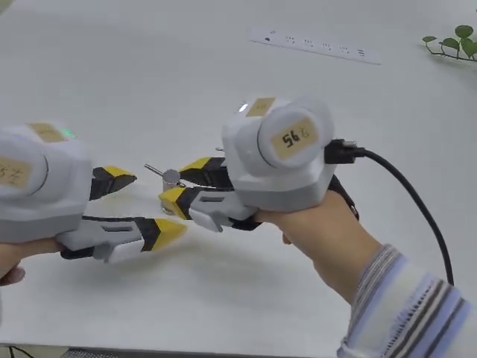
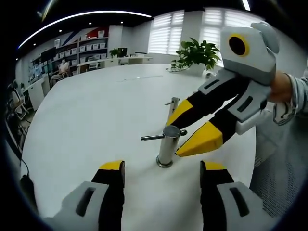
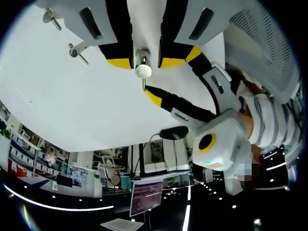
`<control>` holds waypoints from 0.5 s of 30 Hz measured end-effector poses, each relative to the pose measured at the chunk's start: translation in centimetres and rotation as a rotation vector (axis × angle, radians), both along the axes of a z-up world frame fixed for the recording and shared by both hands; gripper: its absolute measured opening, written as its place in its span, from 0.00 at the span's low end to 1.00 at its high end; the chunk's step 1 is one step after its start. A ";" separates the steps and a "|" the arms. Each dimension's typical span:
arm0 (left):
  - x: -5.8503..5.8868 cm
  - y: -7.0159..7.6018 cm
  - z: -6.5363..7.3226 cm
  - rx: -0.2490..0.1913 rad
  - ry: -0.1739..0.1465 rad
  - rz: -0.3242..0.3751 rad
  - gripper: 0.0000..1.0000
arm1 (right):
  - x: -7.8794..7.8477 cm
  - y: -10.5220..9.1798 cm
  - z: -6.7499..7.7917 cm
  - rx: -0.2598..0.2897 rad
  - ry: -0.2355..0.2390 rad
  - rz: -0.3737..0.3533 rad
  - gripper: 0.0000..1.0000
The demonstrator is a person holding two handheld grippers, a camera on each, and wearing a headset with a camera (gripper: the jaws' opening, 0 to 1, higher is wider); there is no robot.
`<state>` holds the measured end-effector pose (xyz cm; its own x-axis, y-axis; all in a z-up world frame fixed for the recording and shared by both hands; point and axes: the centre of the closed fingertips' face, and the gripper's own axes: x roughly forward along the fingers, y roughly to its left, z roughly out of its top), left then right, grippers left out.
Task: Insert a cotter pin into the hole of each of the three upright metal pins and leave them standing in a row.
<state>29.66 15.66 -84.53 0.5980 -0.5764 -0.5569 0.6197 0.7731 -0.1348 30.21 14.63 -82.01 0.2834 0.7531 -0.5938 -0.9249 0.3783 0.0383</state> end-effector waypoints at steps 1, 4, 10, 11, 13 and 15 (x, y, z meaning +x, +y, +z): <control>0.0 0.2 0.1 -0.006 -0.004 0.011 0.65 | 0.0 0.0 -0.1 -0.001 0.001 0.000 0.22; 0.1 0.8 0.3 -0.020 -0.017 0.040 0.74 | 0.1 0.3 -0.3 0.000 0.007 -0.004 0.22; 0.3 1.8 1.3 -0.107 -0.036 0.116 0.84 | 0.4 0.8 -0.1 0.024 0.002 -0.023 0.22; 0.4 2.2 1.4 -0.093 -0.051 0.120 0.87 | 0.4 0.9 -0.1 0.026 0.006 -0.023 0.21; 0.4 2.5 1.3 -0.082 -0.054 0.135 0.93 | 0.4 0.9 -0.2 0.026 0.012 -0.026 0.21; 0.2 2.9 1.2 -0.052 -0.055 0.126 0.99 | 0.4 0.9 -0.2 0.023 0.013 -0.027 0.21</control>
<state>29.82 18.58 -83.37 0.6960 -0.5221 -0.4929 0.5260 0.8380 -0.1451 30.61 15.51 -82.24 0.2959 0.7589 -0.5801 -0.9138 0.4017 0.0594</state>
